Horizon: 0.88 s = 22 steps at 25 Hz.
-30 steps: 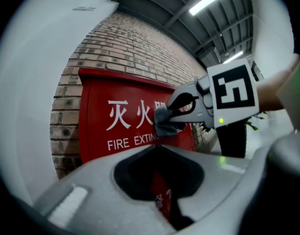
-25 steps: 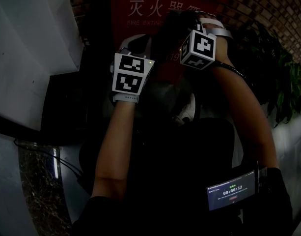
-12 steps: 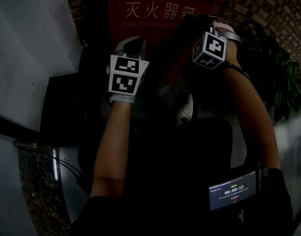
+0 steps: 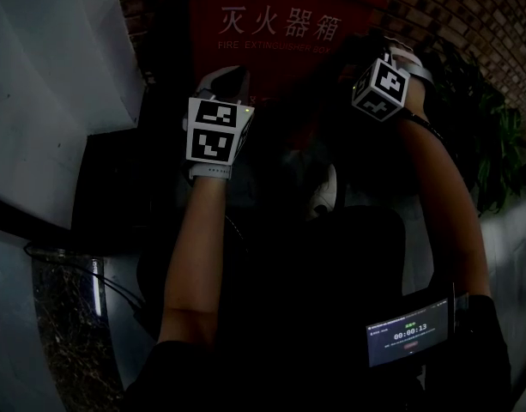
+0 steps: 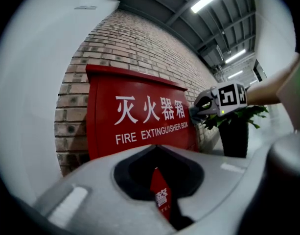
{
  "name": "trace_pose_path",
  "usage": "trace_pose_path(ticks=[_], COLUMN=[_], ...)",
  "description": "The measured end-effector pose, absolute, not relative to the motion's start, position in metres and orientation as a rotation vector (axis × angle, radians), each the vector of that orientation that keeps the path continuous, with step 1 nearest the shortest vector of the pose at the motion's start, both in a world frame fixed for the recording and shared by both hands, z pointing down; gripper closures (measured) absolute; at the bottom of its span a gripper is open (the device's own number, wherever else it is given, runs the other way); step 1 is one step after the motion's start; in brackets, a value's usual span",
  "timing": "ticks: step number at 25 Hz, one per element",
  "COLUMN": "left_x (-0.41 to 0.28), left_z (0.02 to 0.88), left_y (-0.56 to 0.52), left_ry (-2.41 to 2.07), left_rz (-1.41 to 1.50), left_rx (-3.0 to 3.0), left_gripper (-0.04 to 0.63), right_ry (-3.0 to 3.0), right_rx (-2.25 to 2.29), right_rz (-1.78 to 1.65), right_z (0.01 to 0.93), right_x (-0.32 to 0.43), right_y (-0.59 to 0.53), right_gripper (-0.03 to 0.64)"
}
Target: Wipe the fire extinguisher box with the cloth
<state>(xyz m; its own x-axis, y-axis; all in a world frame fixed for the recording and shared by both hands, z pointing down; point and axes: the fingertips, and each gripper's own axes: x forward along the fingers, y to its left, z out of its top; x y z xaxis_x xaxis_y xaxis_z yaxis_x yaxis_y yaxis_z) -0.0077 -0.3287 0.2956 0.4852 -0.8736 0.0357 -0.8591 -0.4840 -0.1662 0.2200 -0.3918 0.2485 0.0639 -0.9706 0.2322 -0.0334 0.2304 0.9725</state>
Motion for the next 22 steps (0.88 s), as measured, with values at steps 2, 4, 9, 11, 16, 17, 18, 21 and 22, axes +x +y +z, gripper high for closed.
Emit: trace_pose_path(ticks=[2,4,9,11,16,17,18,21,22], left_x=[-0.009,-0.012,-0.021,-0.027,-0.053,-0.060,-0.066,-0.085,-0.091], left_z=[0.295,0.294,0.296,0.298,0.300,0.299,0.298,0.296,0.296], left_y=[-0.328,-0.327,-0.327,-0.326,-0.324,-0.325,-0.325,-0.325,-0.326], left_ry=[1.525,1.530,1.567,1.583,1.648,1.664,1.680,1.725,1.738], left_rz=[-0.166,-0.162,-0.162,-0.170,-0.153,-0.143,-0.133,-0.095,-0.085], left_rx=[-2.607,-2.619,-2.615,-2.608,-2.582,-2.578,-2.575,-2.573,-2.572], left_gripper=[0.592,0.592,0.592,0.592,0.592,0.592,0.592,0.592,0.592], right_ry=[-1.293,-1.316,-1.406,-1.447,-1.544,-1.560,-1.574,-1.599,-1.603], right_rx=[1.088,1.083,1.037,1.011,0.918,0.903,0.889,0.853,0.843], right_rz=[-0.988,-1.024,-1.133,-1.185,-1.236,-1.240,-1.244,-1.254,-1.257], right_z=[0.244,0.237,0.223,0.222,0.247,0.252,0.257,0.270,0.273], right_x=[0.215,0.200,0.134,0.101,0.025,0.013,0.002,-0.025,-0.032], right_y=[-0.386,-0.376,-0.353,-0.347,-0.339,-0.338,-0.338,-0.341,-0.342], right_gripper=[0.584,0.584,0.584,0.584,0.584,0.584,0.584,0.584,0.584])
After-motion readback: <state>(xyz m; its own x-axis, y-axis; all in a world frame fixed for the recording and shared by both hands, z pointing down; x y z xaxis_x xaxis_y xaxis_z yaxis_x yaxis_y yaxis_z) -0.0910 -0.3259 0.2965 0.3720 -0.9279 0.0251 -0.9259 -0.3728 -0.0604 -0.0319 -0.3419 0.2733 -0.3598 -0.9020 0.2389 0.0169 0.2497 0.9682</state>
